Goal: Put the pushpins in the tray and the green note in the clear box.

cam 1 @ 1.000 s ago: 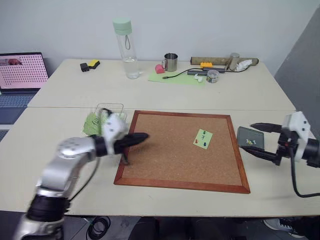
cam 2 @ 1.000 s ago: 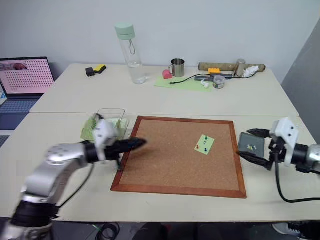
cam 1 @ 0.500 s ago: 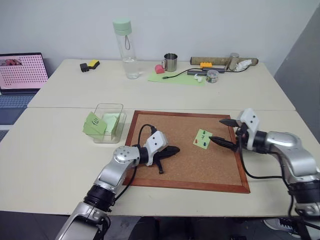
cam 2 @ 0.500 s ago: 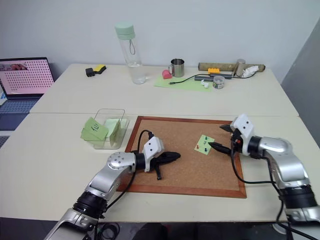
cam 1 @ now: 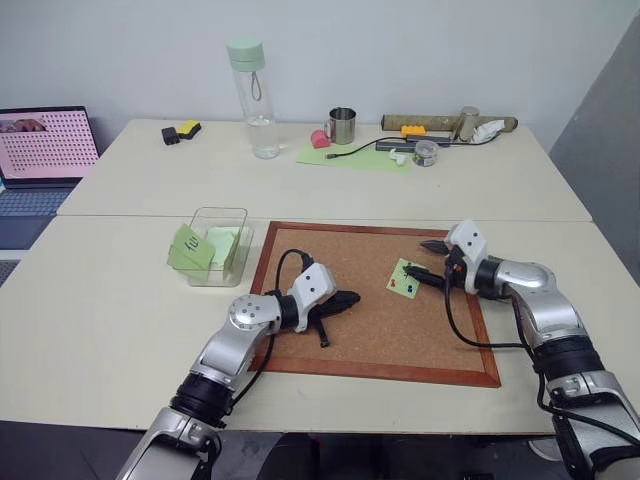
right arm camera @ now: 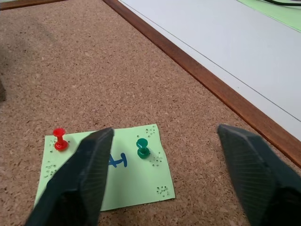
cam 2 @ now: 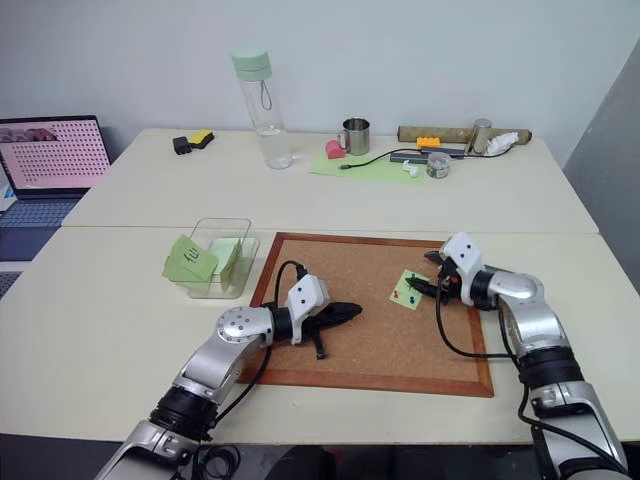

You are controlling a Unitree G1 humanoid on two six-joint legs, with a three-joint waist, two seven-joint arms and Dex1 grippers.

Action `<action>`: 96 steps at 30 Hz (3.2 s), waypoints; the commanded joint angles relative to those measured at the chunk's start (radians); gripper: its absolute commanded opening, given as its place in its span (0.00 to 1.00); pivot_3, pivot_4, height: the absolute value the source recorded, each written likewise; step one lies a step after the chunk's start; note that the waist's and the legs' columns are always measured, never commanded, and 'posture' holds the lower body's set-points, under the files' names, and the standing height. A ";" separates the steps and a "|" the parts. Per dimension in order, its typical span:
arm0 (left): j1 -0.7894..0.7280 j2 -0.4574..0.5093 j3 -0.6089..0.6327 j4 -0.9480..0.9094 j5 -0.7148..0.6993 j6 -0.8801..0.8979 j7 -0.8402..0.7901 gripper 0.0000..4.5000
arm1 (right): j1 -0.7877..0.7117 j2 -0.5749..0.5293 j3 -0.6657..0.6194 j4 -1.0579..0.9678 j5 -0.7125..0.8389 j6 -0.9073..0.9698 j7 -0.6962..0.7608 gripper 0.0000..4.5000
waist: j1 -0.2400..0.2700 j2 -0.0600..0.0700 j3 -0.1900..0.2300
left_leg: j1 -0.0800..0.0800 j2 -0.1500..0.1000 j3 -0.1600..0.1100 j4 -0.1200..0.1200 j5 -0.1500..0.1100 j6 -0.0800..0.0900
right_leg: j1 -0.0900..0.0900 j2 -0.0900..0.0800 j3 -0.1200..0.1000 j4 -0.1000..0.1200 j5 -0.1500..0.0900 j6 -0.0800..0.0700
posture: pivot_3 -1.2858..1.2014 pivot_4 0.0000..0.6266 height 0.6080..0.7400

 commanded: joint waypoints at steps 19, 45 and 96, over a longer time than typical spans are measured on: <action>0.050 0.021 0.002 0.011 0.030 0.033 0.006 0.00 | -0.002 0.017 -0.008 -0.034 0.009 -0.022 0.061 0.01 | -0.001 0.001 -0.001 | 0.000 0.000 0.000 -0.001 0.000 0.000 | 0.000 0.000 0.000 0.000 0.000 0.000 | 0.52 0.24 1.00; 0.051 0.006 -0.011 0.048 0.055 0.018 0.020 0.00 | 0.019 0.022 -0.080 -0.188 0.109 0.103 0.052 0.01 | -0.002 0.001 -0.001 | 0.001 0.000 0.000 -0.001 0.000 0.000 | 0.000 0.000 0.000 0.000 0.000 0.000 | 0.52 0.24 1.00; 0.048 -0.010 -0.027 0.059 0.065 0.014 0.030 0.00 | 0.194 -0.120 0.066 -0.604 0.028 0.362 -0.052 0.45 | 0.002 0.004 -0.004 | 0.001 0.000 -0.001 -0.001 0.000 0.000 | 0.002 0.000 -0.001 -0.001 0.000 0.000 | 0.52 0.24 1.00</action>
